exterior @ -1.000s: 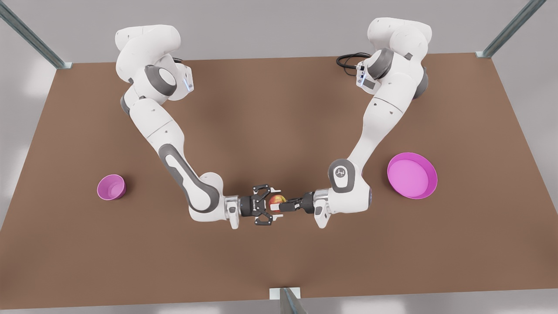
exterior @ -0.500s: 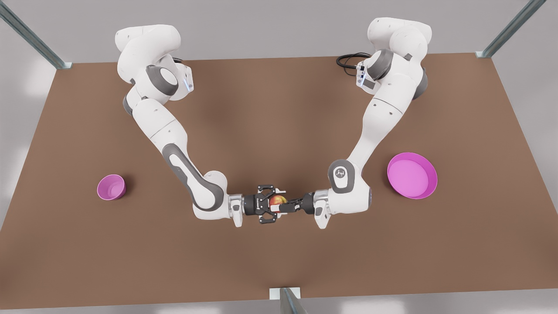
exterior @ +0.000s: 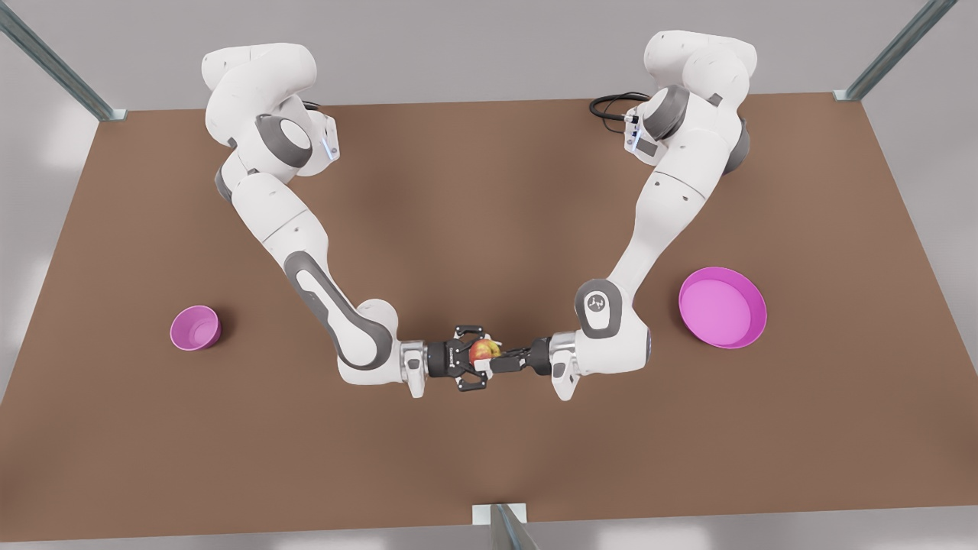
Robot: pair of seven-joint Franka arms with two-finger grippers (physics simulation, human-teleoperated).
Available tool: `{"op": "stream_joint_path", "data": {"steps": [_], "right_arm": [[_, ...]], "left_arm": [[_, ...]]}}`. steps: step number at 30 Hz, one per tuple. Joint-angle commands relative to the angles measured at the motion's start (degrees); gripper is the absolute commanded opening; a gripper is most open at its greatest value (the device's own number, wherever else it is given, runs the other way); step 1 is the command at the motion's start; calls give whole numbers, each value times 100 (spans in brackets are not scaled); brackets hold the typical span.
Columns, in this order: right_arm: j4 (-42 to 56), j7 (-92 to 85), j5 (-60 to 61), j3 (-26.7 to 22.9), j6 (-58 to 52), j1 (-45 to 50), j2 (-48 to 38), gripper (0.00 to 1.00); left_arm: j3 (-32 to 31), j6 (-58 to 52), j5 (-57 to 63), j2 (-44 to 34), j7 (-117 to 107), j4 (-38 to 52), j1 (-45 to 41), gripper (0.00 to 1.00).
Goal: Use the left arm to pick up the apple from the plate, transfer it to the gripper of the right arm, and then use the right arm to place it into the bowl
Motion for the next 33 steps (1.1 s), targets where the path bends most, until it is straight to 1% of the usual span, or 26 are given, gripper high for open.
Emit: {"op": "stream_joint_path", "data": {"steps": [1,7,11,16,17,18,19,20,22,23,25,26,27,30,31,32,33], "right_arm": [[2,-119,25,4,12,0,-10,51],[-7,-128,25,4,12,-18,-10,51],[-7,-128,25,4,12,-27,-19,51],[-156,-136,-27,-4,-58,-211,-27,51],[-349,-145,-71,-4,-120,-378,-62,51],[-385,-163,-132,4,-190,-527,-80,51],[-420,-136,-220,4,-330,-641,-141,51],[-692,-66,-379,-4,-331,-817,-379,51],[-1123,-40,-616,-4,-401,-1204,-686,51],[-1299,-40,-757,4,-603,-1424,-765,51],[-1659,-40,-1099,13,-919,-1854,-976,51],[-1826,-40,-1354,4,-1183,-2127,-1117,51],[-1975,-31,-1688,4,-1490,-2452,-1249,51],[-2134,39,-2435,4,-2299,-3163,-1407,51],[-2160,48,-2689,4,-2510,-3365,-1434,51],[-2230,48,-3041,4,-2686,-3655,-1512,51],[-2239,48,-3365,4,-2809,-3857,-1556,51]], "left_arm": [[-3,1,58,-12,-8,2,-17,100],[-3,28,58,-47,-105,2,-17,100],[5,-60,76,-82,-105,2,150,100],[5,-1201,181,-249,-201,2,861,100],[23,-2253,776,-521,-236,2,1352,100],[5,-3625,2224,-994,-560,11,1907,100],[14,-4145,3401,-1469,-815,11,2101,100],[-21,-5165,5383,-2218,-1080,2,2101,100],[-3,-6063,5964,-2490,-1028,11,2250,100],[-21,-6239,5964,-2640,-1027,11,2374,100],[40,-6108,6324,-2780,-975,-111,2383,100],[1495,-5134,6124,-3973,139,-1646,1419,100],[2976,-3638,5578,-5267,572,-3749,274,100],[2976,-4489,5639,-4917,616,-3548,256,100],[2967,-4534,5639,-4890,616,-3557,229,100],[2740,-4657,5665,-4899,607,-3540,212,100],[2686,-4604,5701,-4881,607,-3548,220,100]]}}
